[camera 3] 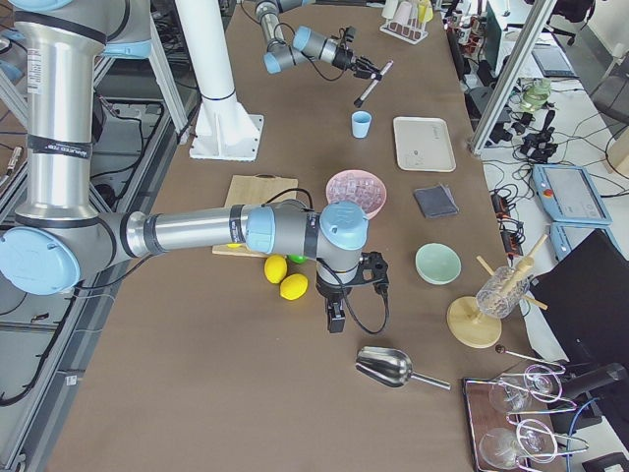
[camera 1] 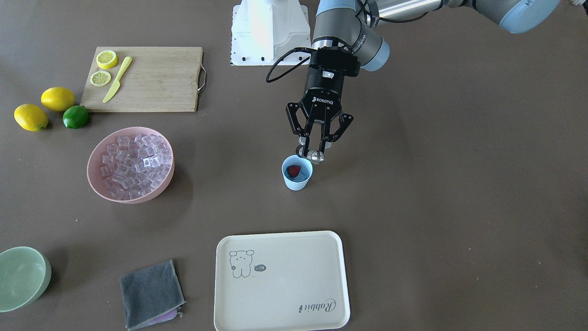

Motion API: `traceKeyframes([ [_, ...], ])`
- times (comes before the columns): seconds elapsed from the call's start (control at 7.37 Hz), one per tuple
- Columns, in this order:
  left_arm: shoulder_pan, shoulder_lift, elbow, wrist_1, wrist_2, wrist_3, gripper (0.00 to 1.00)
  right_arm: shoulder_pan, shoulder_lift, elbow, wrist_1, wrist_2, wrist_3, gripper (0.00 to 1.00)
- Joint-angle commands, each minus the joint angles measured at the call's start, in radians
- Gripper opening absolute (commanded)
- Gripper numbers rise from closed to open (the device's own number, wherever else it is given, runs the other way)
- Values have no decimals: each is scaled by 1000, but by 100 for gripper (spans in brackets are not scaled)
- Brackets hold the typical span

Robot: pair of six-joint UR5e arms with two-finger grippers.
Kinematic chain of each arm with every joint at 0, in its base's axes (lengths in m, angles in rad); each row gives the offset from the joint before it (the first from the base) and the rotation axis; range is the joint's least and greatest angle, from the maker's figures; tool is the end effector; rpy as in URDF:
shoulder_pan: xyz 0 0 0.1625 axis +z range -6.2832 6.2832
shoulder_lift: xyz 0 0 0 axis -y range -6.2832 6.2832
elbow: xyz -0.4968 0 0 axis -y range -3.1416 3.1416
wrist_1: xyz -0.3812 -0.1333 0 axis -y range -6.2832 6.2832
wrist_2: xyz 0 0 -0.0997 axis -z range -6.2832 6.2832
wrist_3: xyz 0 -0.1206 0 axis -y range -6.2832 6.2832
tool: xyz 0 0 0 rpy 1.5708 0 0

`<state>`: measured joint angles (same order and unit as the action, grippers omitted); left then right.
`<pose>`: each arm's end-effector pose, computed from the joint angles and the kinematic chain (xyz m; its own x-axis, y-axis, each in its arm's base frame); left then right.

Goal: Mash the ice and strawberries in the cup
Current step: 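Bring the metal rod in the left gripper down into the cup, then press the metal rod up and down inside the cup with the left gripper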

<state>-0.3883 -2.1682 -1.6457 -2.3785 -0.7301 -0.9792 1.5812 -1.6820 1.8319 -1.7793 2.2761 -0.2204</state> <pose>0.5327 -0.4590 0.2438 0.5935 0.1591 -0.7890 0.7329 0.2983 0.6115 0.0594 -0.4153 0.6968 0.7448 -0.1735 0.6443 0.1562 0.9841 0.0843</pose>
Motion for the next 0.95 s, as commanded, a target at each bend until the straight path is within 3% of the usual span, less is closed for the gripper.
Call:
traceKeyframes([
  [0.0, 3, -28, 26, 1, 18, -3, 30, 8, -2, 1, -9, -3, -7, 100],
  [0.41, 11, -44, 79, -7, 131, -13, 30, 11, -19, -2, -11, -3, -19, 100],
  [0.81, 68, -45, 89, 59, 329, 9, 29, 13, -21, 0, -11, -3, -20, 100],
])
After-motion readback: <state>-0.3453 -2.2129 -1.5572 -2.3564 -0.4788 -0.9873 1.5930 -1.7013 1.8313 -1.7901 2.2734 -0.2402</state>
